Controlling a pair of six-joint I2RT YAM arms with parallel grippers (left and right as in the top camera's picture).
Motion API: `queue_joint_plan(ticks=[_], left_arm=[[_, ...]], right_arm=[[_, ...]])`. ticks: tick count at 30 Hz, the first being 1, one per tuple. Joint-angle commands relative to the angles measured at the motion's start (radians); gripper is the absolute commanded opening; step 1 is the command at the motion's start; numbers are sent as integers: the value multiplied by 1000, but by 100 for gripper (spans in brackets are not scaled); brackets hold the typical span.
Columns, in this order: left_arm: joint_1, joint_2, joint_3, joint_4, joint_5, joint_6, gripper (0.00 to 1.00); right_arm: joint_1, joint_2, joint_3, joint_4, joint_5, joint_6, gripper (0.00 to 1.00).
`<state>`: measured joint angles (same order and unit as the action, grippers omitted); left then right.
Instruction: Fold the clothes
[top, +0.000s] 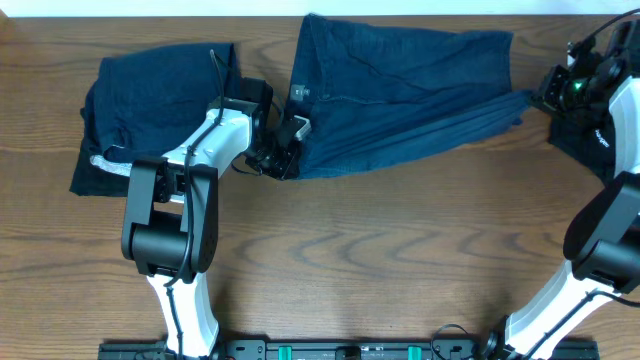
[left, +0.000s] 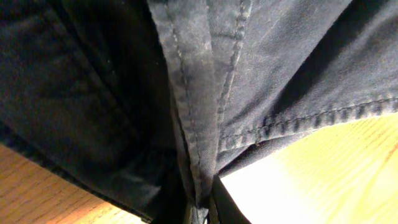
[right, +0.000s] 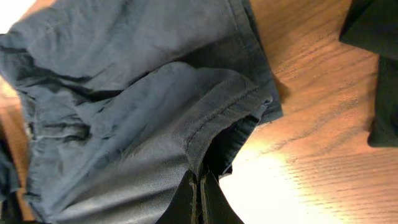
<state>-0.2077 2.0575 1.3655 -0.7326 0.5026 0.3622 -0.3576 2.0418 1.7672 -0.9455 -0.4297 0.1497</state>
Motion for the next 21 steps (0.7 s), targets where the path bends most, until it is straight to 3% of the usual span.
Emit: queue_joint_plan(ticks=[1,7,16,17,18,20,21], left_arm=[[13,14,-5,-13,-43,-6,8],[13,14,-5,-13,-43,-6,8],[13,14,-5,-13,-43,-6,8],[13,14,-5,-13,-43,-6,8],[13,14,-5,-13,-43,-6,8],[13,14,-5,-13,-43,-6,8],[13,14,-5,-13,-43,-6,8]], right_arm=[[6,67,7,45,90,1,1],[69,193,7,262,59,-102,1],[127,278,7,577,36,-106,2],[131,278,7,589,36,-106,9],[136,278,7,600,36,-106,26],[137,269,9,618,26,-107,44],[135,261,13,616,17,-106,58]])
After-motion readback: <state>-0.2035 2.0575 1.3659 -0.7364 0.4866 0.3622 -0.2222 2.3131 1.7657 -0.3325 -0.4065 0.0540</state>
